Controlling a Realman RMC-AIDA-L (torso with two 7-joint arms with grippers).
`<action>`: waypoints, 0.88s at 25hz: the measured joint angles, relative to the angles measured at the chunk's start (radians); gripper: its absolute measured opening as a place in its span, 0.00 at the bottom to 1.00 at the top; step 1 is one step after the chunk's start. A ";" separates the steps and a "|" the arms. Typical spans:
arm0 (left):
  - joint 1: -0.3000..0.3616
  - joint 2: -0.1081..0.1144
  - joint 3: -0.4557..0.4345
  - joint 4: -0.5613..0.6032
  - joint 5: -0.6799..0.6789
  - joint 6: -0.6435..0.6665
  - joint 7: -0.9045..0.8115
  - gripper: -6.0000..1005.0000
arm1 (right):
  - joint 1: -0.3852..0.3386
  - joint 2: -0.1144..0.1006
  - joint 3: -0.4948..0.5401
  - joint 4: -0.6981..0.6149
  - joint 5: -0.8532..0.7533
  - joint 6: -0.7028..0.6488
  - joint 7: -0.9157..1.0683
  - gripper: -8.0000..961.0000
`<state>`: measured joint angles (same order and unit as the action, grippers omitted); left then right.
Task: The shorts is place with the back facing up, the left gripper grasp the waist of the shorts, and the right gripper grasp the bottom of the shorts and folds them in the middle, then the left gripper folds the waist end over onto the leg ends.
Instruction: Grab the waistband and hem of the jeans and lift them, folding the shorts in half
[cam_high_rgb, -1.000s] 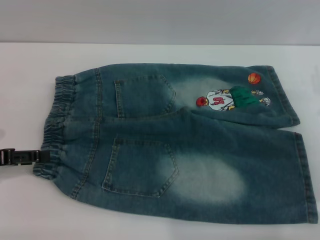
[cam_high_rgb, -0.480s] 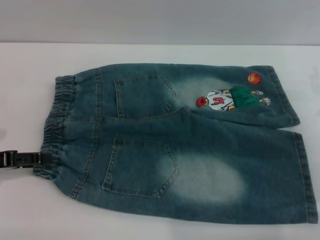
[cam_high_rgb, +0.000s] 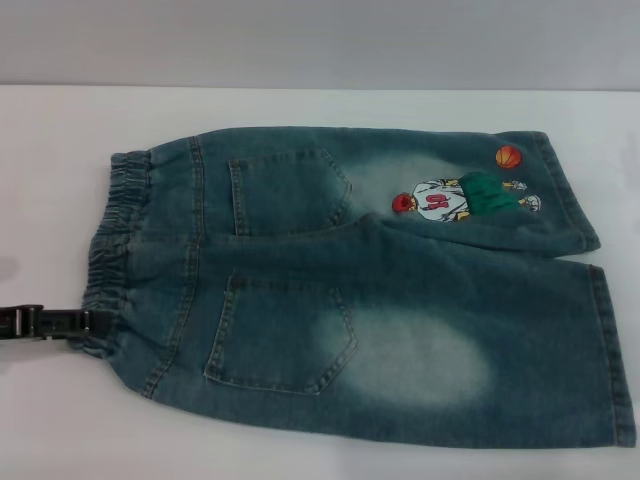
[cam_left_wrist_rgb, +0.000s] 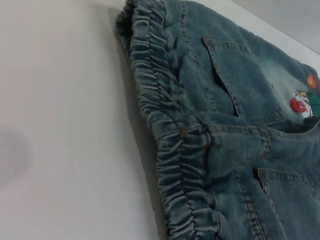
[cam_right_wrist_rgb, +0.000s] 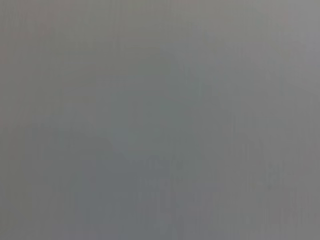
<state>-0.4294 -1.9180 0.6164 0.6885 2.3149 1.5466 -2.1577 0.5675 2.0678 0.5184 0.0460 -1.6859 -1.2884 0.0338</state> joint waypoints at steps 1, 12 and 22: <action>-0.002 -0.001 0.008 0.000 0.000 0.000 -0.004 0.81 | 0.000 0.000 0.000 0.000 0.000 0.000 0.000 0.59; -0.022 -0.001 0.022 -0.001 0.000 0.015 -0.010 0.81 | 0.000 0.000 0.003 -0.001 0.000 0.002 0.000 0.59; -0.039 0.004 0.013 -0.001 -0.007 0.042 -0.002 0.81 | 0.000 0.000 0.008 -0.002 0.000 0.014 0.000 0.59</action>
<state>-0.4687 -1.9142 0.6291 0.6871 2.3081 1.5888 -2.1595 0.5676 2.0677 0.5262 0.0444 -1.6858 -1.2747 0.0337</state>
